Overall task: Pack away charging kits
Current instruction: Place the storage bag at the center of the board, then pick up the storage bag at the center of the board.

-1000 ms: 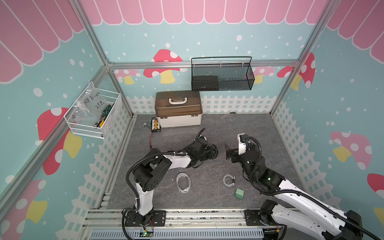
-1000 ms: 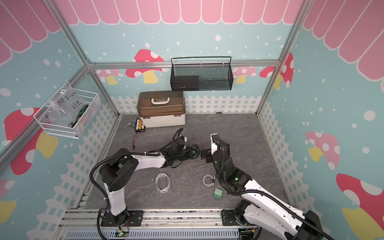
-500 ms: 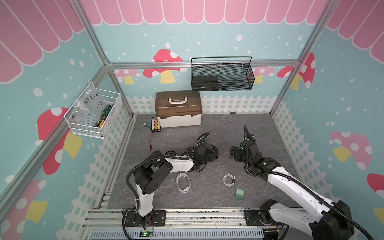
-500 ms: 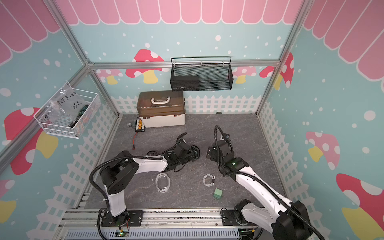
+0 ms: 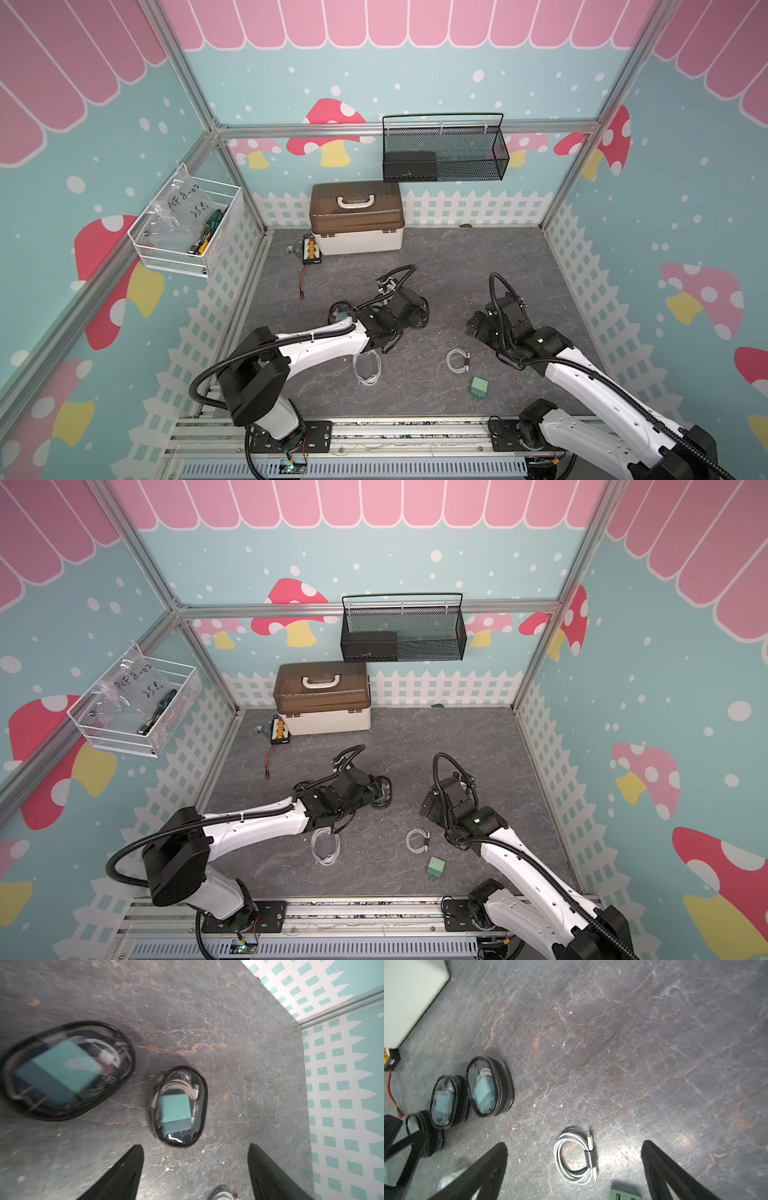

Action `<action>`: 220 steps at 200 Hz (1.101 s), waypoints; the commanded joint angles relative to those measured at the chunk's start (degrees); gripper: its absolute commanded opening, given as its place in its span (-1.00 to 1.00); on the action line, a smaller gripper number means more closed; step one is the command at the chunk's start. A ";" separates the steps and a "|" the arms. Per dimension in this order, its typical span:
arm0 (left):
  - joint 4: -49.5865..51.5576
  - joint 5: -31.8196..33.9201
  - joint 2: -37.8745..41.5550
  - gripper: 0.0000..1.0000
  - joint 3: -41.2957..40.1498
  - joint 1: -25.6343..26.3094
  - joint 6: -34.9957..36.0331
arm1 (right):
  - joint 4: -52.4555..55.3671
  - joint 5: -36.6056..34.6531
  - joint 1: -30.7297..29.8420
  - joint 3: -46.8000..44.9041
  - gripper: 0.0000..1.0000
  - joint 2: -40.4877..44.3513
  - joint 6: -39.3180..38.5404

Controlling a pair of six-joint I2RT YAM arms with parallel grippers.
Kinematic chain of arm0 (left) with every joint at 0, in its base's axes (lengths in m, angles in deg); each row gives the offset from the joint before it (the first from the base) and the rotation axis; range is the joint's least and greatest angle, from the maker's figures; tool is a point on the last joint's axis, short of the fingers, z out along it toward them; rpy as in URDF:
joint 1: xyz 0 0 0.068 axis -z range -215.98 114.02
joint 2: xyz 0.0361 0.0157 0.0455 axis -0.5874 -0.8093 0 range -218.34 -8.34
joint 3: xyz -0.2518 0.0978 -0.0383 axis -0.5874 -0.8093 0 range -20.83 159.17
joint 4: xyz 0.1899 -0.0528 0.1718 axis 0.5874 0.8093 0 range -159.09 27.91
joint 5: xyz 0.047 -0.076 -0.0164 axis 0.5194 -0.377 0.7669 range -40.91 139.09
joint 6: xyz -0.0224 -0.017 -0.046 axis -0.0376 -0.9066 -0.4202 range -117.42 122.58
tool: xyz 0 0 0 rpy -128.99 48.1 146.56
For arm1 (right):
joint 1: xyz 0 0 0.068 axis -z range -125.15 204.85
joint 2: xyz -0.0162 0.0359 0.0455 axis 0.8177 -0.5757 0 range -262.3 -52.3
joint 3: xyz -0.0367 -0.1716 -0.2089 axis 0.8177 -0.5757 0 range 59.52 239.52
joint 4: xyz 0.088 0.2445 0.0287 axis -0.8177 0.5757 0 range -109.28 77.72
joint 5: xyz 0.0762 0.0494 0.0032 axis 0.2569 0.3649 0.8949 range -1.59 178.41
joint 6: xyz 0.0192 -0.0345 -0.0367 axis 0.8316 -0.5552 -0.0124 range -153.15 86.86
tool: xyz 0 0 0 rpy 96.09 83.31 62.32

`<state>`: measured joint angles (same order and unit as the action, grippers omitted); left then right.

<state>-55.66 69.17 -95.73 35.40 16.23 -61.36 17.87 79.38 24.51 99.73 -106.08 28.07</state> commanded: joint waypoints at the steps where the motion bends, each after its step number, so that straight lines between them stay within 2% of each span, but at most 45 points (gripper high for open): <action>1: 9.69 7.11 5.98 0.57 -1.99 2.33 0.91 | -0.37 2.84 0.38 -1.35 0.97 0.24 -8.81; 20: 15.45 9.84 9.19 0.49 -3.38 5.64 3.58 | -0.61 6.16 0.65 -2.68 0.97 -1.91 -11.34; 37: 19.33 10.26 10.51 0.41 -6.35 8.19 2.90 | -3.78 9.91 0.67 -4.53 0.97 -3.46 -13.53; 55: 21.53 10.77 11.71 0.37 -9.24 10.02 0.87 | -7.09 10.08 0.64 -7.75 0.96 -3.96 -13.75; 76: 22.40 11.39 11.59 0.35 -10.94 11.42 -0.13 | -8.08 9.24 0.56 -9.31 0.84 -4.32 -14.07; 106: 26.63 12.71 7.95 0.32 -11.13 11.79 -3.61 | -9.49 10.51 0.25 -11.22 0.63 -4.43 -14.63; 184: 27.10 11.64 -0.12 0.25 -7.78 12.22 -3.77 | -10.07 10.30 -0.83 -12.90 0.57 -1.33 -13.75; 196: 27.79 11.85 -1.29 0.20 -7.06 12.18 -4.01 | -10.16 10.27 -1.27 -12.67 0.56 -1.65 -13.75; 220: 28.28 11.57 -2.75 -0.03 -6.33 12.14 -4.35 | -10.25 9.87 -2.14 -12.16 0.54 -2.96 -13.58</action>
<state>-29.34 79.18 -97.20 27.27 28.03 -63.04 7.62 89.54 23.28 86.92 -108.05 14.01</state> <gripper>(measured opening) 0.537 0.772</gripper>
